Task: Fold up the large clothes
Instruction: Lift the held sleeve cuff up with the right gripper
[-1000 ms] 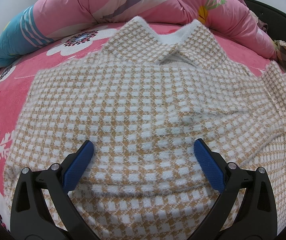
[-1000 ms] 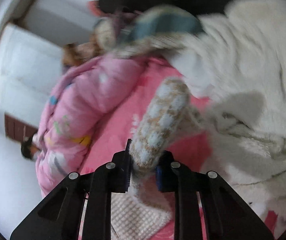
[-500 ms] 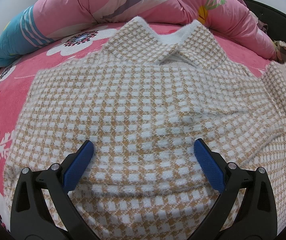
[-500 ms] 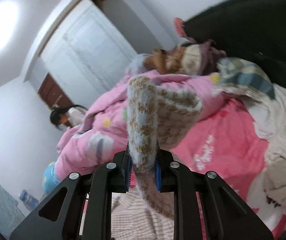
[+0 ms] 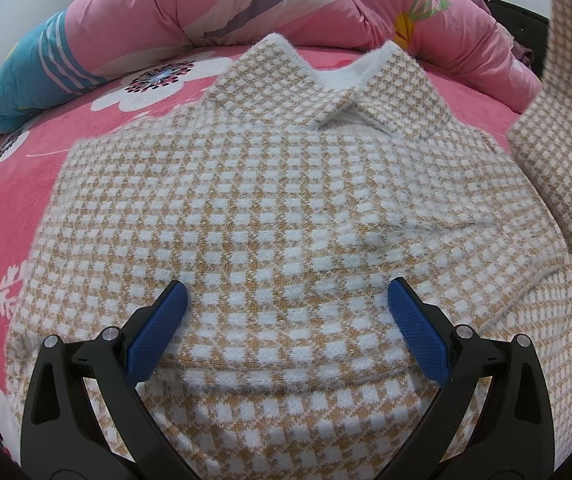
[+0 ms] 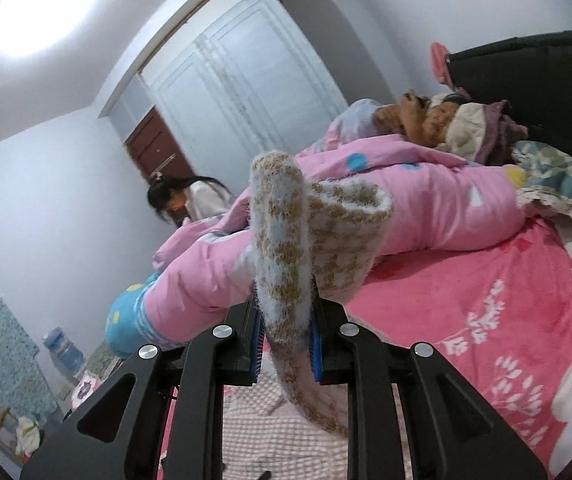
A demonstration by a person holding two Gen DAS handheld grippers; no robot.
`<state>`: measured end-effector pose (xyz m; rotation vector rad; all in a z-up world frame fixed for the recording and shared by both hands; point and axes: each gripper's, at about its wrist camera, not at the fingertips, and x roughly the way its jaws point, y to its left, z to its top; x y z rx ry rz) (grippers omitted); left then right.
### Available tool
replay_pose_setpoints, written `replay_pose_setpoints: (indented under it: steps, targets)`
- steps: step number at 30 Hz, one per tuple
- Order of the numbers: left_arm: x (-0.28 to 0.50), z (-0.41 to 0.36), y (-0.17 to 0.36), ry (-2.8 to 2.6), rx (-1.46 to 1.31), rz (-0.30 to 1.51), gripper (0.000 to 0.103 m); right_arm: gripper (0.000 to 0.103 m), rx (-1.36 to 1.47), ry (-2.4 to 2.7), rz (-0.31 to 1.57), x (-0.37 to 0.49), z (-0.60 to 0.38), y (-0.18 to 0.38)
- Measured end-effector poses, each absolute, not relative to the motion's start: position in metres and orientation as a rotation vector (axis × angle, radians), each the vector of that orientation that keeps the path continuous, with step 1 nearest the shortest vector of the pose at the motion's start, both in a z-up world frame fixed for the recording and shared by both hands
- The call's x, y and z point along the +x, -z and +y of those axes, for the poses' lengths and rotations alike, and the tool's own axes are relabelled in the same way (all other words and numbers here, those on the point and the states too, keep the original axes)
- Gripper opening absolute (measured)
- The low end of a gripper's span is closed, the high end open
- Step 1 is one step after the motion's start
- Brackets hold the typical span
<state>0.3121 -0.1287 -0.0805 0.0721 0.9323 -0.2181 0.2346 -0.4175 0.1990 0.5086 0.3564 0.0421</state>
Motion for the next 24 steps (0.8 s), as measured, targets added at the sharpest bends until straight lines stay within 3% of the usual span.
replay_pose_setpoints:
  steps: [24]
  targets:
    - [0.314, -0.084, 0.051, 0.161, -0.036, 0.868, 0.096, 0.018, 0.542, -0.048, 0.355, 0.227, -0.388, -0.2]
